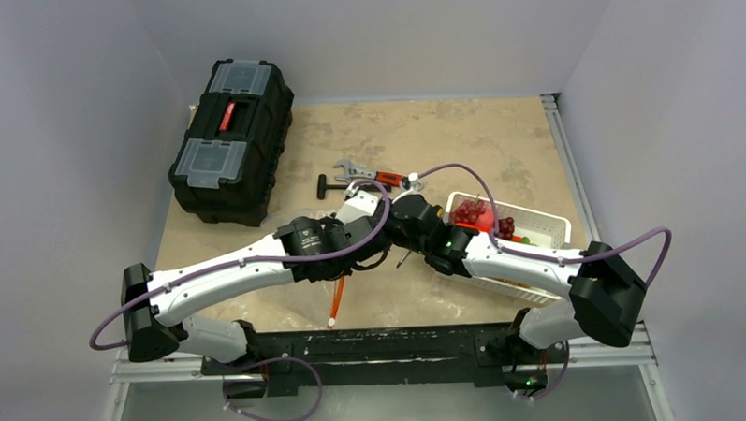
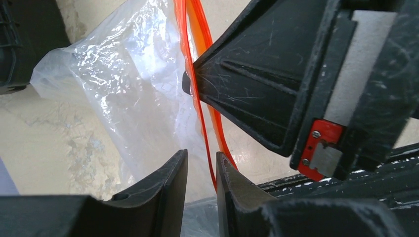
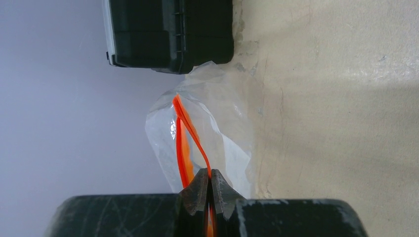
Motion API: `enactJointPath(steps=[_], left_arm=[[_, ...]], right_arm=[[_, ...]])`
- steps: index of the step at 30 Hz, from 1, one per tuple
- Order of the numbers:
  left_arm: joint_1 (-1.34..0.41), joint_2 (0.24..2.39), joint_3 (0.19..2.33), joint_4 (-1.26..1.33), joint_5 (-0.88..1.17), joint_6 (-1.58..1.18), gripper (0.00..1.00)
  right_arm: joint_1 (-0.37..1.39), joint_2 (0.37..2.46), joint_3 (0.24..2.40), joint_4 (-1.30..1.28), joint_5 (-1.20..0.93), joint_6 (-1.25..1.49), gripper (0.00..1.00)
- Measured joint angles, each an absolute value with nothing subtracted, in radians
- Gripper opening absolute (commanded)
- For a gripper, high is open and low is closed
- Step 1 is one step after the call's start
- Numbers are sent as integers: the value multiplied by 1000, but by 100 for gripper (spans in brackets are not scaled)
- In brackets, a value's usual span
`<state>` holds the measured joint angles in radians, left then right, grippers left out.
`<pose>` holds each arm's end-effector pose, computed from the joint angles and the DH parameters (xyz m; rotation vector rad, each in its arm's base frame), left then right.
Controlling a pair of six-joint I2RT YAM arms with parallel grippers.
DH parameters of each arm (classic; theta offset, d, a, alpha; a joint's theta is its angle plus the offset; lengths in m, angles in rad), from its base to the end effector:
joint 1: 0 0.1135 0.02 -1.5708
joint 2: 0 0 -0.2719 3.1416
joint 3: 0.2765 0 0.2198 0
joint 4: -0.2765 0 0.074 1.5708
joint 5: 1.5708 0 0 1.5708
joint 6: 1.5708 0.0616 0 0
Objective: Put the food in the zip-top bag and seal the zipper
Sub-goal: Open the zipper of the food storage bag.
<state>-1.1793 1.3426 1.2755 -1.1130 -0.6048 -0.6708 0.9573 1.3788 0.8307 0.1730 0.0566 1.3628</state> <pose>0.1167 -0.1909 0.3088 0.4664 2.3913 0.0722 0.1790 0.2481 0.2718 0.4965 2.1991 1.3818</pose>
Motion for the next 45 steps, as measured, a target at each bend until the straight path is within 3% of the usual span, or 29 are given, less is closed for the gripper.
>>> enactJointPath(steps=[4, 6, 7, 15, 22, 29, 39, 45], left_arm=[[-1182, 1351, 1275, -1128, -636, -701, 15], [-1182, 1351, 1275, -1136, -656, -715, 2], [-1182, 1351, 1275, -1140, -664, -719, 0], [-1160, 1281, 1275, -1145, -680, -650, 0], [-930, 1170, 1262, -1053, -476, -414, 0], [-858, 1314, 1345, -1003, -339, -203, 0], [-746, 1430, 1437, -989, -197, -116, 0], [-733, 1409, 1352, -932, -177, -115, 0]], right_arm=[[957, 1379, 829, 181, 44, 1382, 0], [957, 1379, 829, 187, 34, 1388, 0], [957, 1379, 829, 190, 33, 1389, 0], [949, 1421, 838, 203, 1, 1188, 0], [904, 1468, 849, 186, -54, 835, 0], [793, 1507, 866, 193, -183, 712, 0], [787, 1502, 926, 56, -202, 607, 34], [787, 1456, 987, -121, -165, 539, 61]])
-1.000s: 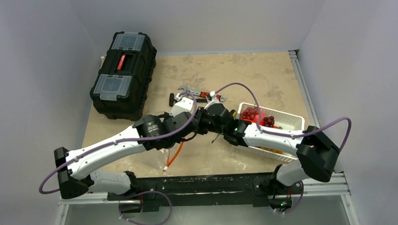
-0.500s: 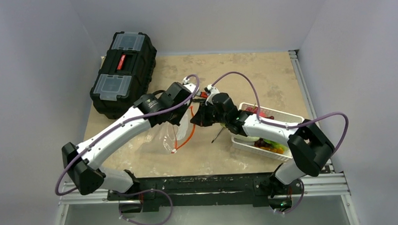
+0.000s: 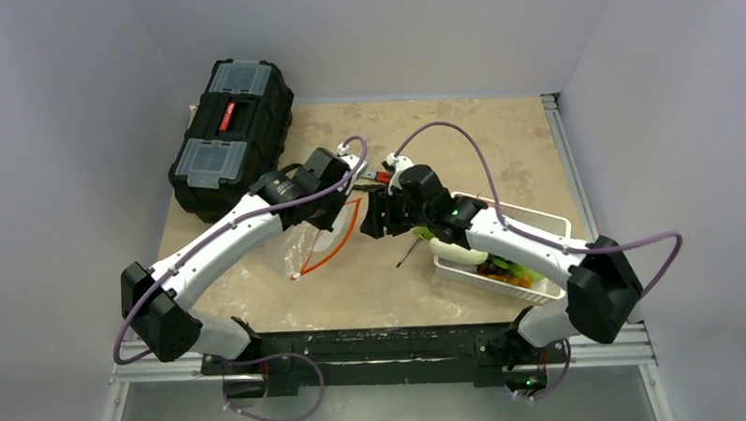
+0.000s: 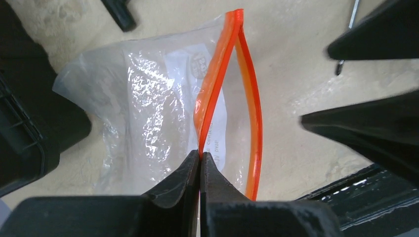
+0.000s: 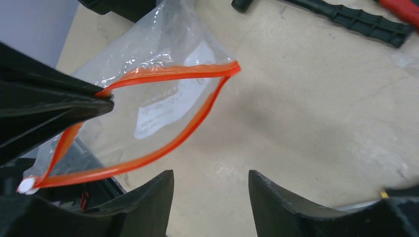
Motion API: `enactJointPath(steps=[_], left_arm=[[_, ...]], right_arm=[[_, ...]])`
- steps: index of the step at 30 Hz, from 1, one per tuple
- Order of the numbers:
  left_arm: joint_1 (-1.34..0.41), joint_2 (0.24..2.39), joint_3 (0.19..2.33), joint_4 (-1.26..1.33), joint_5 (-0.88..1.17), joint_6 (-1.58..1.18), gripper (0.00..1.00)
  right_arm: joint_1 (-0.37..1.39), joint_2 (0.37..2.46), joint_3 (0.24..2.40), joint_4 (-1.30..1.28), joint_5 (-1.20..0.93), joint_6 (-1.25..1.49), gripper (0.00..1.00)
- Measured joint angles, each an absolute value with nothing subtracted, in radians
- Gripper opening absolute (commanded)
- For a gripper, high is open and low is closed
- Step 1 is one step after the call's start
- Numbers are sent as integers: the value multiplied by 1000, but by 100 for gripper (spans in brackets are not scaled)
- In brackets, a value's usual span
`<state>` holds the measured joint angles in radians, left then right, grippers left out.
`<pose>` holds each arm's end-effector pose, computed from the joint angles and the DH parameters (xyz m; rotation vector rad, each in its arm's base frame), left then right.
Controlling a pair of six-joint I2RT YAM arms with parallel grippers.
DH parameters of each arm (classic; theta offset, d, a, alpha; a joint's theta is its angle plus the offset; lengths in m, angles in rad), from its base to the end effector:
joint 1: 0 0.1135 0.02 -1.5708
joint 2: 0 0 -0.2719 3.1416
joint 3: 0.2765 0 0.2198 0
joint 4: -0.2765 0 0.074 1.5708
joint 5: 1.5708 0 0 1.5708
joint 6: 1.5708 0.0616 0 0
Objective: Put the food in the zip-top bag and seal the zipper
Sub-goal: Open the zipper of the food storage bag, then pick up the fake vegetable from the bin.
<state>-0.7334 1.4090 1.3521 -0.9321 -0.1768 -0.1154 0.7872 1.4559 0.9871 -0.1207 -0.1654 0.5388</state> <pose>0.2039 -0.1691 0.3172 0.7080 2.4394 -0.1080 0.2163 0.2314 0.2667 -0.3867 2.2740 0.9082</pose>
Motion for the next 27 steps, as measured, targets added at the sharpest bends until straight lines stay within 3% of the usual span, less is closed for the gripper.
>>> enactJointPath(steps=[4, 9, 19, 27], left_arm=[[-722, 1399, 1294, -934, -214, -123, 0], [-720, 1380, 1292, -933, -241, -138, 0], [-720, 1319, 1291, -920, -242, -146, 0], [-720, 1319, 1287, -919, -233, -146, 0]], right_arm=[[789, 1359, 1037, -275, -65, 491, 71], [791, 1250, 1114, -466, 139, 484, 98], [790, 1146, 1088, -805, 510, 690, 95], [848, 1285, 1230, -1082, 569, 688, 97]])
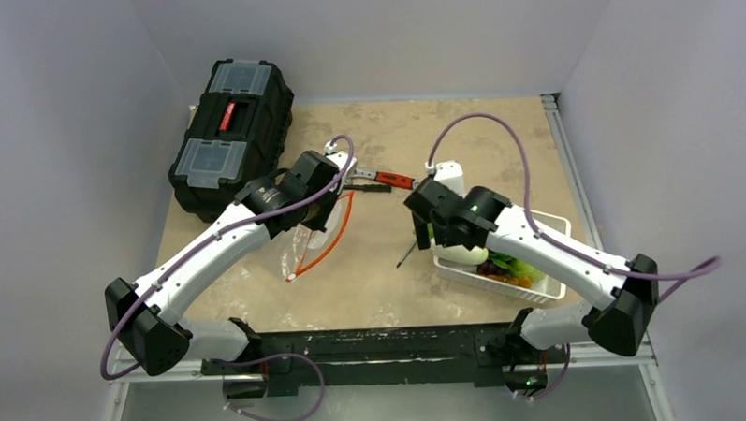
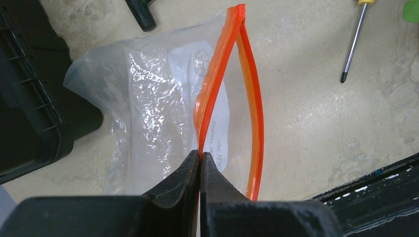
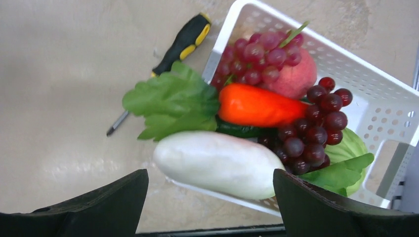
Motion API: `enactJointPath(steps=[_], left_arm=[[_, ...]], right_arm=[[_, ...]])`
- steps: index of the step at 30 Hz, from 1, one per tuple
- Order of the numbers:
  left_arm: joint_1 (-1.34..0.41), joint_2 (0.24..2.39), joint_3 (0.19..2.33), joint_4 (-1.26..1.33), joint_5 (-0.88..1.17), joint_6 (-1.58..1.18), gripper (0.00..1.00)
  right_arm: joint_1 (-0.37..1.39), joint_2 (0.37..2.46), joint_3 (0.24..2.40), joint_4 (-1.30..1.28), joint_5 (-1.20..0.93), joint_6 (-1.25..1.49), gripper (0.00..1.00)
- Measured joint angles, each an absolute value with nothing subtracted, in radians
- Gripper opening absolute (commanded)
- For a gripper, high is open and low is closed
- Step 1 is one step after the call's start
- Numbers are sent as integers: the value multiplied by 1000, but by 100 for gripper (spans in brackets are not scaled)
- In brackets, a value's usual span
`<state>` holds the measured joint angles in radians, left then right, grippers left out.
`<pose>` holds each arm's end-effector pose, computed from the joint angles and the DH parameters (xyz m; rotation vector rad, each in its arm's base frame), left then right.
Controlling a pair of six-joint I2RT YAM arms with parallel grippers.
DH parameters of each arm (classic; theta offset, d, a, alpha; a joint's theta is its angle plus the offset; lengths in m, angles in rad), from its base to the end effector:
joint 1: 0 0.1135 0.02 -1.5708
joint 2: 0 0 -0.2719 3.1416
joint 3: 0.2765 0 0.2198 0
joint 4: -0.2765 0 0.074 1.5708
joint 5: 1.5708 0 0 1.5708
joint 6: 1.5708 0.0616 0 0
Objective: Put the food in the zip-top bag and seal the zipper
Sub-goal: Pick up the fake vegetable from the bin.
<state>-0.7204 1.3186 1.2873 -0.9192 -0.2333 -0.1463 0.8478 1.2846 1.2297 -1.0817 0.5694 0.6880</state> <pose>0.1922 -0.1498 0.3212 0.6138 2.4087 -0.0701 0.1643 0.1360 0.3085 -0.0377 2.4451 -0.1399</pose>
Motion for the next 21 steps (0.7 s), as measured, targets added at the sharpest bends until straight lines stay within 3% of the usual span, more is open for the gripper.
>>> enactJointPath(steps=[5, 21], left_arm=[[-720, 1318, 1286, -919, -230, -146, 0], [-720, 1316, 1278, -904, -231, -146, 0]], right_arm=[[951, 1384, 1235, -1150, 559, 636, 96], [962, 1526, 1230, -1196, 695, 650, 90]])
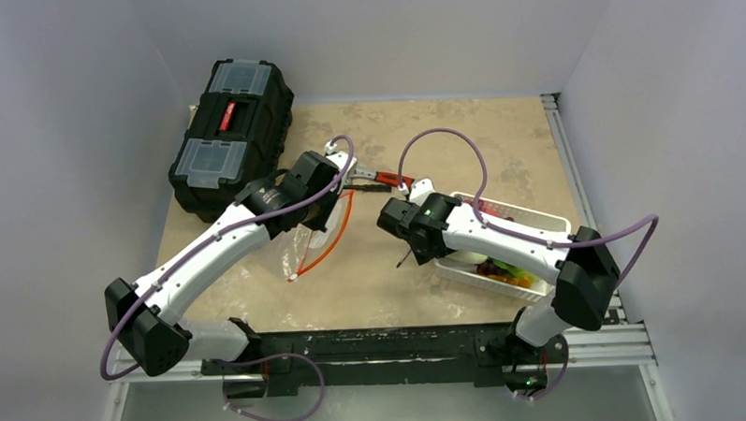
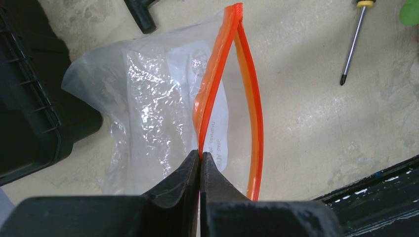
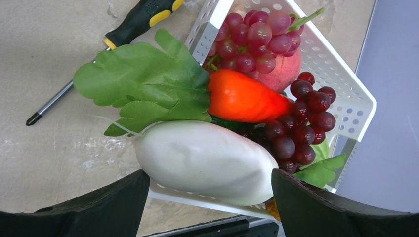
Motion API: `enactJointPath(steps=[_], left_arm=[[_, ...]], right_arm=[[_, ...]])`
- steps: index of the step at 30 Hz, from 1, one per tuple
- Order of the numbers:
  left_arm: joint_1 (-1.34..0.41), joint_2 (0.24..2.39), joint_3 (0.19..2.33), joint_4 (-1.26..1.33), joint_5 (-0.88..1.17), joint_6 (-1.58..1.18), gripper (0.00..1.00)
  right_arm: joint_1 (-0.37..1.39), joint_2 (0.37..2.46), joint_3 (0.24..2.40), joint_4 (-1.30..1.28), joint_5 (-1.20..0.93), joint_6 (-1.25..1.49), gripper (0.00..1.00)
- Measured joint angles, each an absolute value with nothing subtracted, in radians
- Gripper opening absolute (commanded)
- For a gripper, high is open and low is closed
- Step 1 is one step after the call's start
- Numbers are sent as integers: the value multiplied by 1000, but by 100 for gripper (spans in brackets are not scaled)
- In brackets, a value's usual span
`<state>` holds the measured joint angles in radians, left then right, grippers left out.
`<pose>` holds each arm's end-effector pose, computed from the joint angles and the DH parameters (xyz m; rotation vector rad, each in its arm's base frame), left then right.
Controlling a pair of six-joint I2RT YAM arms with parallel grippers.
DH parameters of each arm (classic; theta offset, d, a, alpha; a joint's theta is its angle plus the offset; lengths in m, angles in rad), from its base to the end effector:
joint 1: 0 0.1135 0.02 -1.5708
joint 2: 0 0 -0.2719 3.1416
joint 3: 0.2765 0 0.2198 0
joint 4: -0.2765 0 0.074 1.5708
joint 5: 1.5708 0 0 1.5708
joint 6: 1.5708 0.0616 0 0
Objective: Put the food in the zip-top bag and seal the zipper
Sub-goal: Pick up the fake vegetable from the bin.
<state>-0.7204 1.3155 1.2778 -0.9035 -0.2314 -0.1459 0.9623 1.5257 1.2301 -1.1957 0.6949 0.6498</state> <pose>0.1925 -0.1502 0.3203 0.6117 2.4012 -0.0772 0.1679 0.1720 0.2600 -0.3577 2.5049 -0.5618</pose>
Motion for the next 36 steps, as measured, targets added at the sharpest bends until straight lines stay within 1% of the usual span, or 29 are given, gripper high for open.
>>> enactJointPath(steps=[4, 10, 11, 14, 15, 21, 26, 28, 30, 33, 36], left_arm=[[-720, 1316, 1278, -902, -234, -146, 0], [-720, 1316, 1270, -897, -243, -146, 0], [-720, 1316, 1267, -897, -244, -146, 0], [-720, 1316, 1265, -897, -245, -146, 0], [-720, 1316, 1264, -897, -246, -146, 0], [-720, 1316, 1264, -897, -247, -146, 0], [-720, 1316, 1264, -896, -247, -146, 0], [-720, 1316, 1264, -896, -247, -146, 0], [-720, 1316, 1264, -896, -247, -146, 0], [-720, 1316, 1264, -896, -247, -146, 0], [-720, 1316, 1264, -895, -246, -146, 0]], right_arm=[[962, 1560, 1230, -1206, 718, 680, 86], [962, 1576, 1220, -1196, 756, 723, 71], [961, 1576, 1216, -1193, 767, 728, 72], [950, 1575, 1202, -1179, 790, 743, 81], [944, 1575, 1199, -1176, 795, 747, 83], [893, 1575, 1172, -1154, 804, 753, 84], [878, 1578, 1158, -1151, 822, 759, 92], [878, 1585, 1156, -1152, 825, 759, 94], [878, 1595, 1156, -1154, 828, 759, 93], [877, 1620, 1156, -1163, 839, 759, 87], [876, 1644, 1155, -1172, 857, 760, 78]])
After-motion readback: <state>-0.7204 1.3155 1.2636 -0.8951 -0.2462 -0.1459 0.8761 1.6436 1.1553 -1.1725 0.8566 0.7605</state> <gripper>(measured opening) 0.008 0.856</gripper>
